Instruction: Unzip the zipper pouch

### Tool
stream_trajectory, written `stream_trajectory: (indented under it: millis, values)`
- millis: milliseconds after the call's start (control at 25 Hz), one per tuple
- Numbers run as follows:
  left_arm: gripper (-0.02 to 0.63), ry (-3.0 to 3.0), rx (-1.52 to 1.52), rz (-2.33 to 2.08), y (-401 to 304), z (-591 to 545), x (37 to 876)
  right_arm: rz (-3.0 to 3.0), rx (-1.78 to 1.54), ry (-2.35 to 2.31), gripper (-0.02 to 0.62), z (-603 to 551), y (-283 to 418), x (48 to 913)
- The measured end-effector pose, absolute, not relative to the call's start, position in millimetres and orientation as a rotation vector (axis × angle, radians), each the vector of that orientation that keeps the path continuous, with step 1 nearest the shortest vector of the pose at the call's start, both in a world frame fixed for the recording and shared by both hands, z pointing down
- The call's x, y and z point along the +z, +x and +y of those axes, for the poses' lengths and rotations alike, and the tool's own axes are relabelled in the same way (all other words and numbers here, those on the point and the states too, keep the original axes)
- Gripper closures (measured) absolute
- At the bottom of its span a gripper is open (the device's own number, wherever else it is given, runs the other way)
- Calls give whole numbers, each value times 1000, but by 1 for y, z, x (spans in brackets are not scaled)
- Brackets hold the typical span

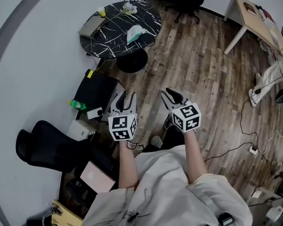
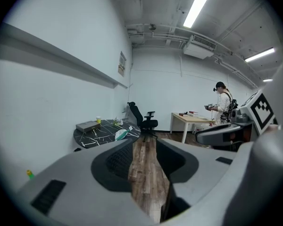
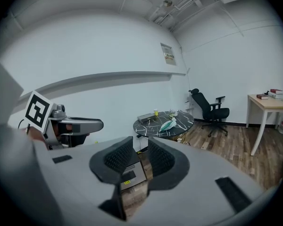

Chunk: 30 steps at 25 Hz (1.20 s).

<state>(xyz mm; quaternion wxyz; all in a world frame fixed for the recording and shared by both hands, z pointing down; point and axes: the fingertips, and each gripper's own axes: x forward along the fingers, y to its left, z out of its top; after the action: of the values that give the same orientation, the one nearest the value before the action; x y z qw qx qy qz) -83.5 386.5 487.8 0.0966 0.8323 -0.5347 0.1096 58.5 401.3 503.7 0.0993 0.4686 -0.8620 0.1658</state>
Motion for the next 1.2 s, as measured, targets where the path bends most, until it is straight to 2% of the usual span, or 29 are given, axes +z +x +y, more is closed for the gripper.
stream_trajectory:
  millis: [440,1200]
  values:
    - [445,2436,348,-1586,-77,310,500,-2535,497,1350,463,323,73,513]
    - [445,2297,425,-1729,-35,61,480,-2672,570,1138,446,55,118,498]
